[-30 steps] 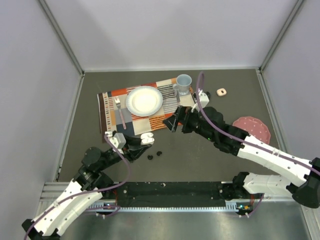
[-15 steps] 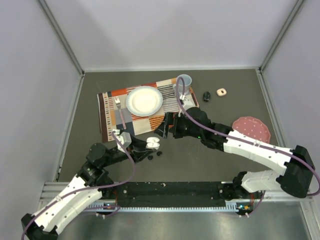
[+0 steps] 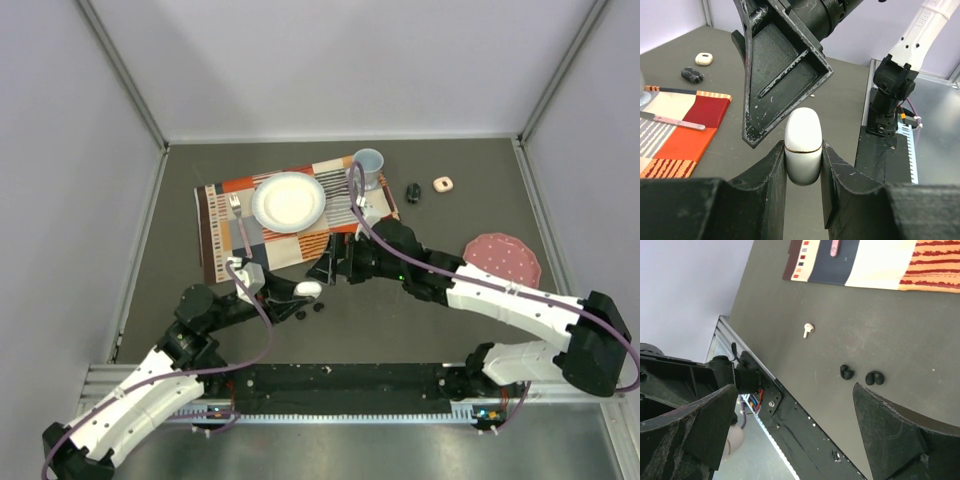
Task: Insert the wireless bluetooth earbuds into the charging case
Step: Close the charging case with the earbuds, then place the charging case with the earbuds at the center of the board, then pick up the charging case from the corner of the board.
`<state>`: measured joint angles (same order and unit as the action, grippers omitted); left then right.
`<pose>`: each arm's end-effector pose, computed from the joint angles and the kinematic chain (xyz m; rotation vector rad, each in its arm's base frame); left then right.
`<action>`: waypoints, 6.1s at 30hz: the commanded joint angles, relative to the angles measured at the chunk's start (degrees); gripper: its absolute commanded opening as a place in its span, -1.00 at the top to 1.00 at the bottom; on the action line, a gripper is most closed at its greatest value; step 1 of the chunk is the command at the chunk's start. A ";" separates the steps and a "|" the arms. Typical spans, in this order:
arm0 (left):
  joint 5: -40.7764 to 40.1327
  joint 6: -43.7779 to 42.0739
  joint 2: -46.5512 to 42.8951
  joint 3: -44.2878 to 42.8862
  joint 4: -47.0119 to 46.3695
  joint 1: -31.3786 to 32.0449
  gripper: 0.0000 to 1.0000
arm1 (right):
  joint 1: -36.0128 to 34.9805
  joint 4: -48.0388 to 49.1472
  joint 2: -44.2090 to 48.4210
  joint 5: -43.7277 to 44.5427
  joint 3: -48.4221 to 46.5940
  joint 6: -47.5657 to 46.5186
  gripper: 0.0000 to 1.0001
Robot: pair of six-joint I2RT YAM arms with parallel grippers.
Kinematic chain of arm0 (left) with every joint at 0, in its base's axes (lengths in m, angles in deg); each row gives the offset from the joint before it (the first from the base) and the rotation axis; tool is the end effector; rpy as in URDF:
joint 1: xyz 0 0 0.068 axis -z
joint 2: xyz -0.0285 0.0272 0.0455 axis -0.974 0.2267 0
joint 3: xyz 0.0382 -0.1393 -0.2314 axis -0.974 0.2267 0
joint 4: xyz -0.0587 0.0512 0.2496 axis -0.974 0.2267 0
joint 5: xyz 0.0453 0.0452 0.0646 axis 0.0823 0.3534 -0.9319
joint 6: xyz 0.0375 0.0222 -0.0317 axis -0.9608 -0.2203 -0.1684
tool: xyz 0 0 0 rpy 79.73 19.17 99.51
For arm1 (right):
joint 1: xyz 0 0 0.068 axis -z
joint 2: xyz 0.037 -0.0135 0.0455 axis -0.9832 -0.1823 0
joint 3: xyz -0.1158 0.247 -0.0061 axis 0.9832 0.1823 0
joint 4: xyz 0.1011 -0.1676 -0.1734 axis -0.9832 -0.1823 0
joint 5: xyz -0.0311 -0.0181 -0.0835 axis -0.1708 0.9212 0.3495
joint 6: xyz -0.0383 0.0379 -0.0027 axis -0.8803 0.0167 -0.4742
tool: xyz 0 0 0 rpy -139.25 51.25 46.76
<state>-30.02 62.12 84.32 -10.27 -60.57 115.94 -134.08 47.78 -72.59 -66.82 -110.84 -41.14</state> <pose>0.0894 -0.0968 0.2646 0.8379 1.3103 -1.0986 0.1621 0.2357 0.2956 -0.2826 2.2000 1.1776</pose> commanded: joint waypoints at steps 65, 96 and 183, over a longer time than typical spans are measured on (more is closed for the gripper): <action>-10.27 32.46 77.48 -26.14 -8.84 1.47 0.38 | 0.71 -17.97 38.30 51.43 13.93 6.12 -0.98; -28.79 20.86 56.50 -25.97 9.63 2.34 -0.36 | 11.77 -20.69 31.63 47.06 11.30 4.27 -0.98; -63.36 10.75 -20.87 -13.13 43.90 4.37 -0.98 | 53.53 -47.15 -70.24 25.59 -74.76 17.54 -0.19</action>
<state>-92.64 73.03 63.38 -22.11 -16.02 120.12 -81.19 0.72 -141.66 -41.36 -184.19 -24.14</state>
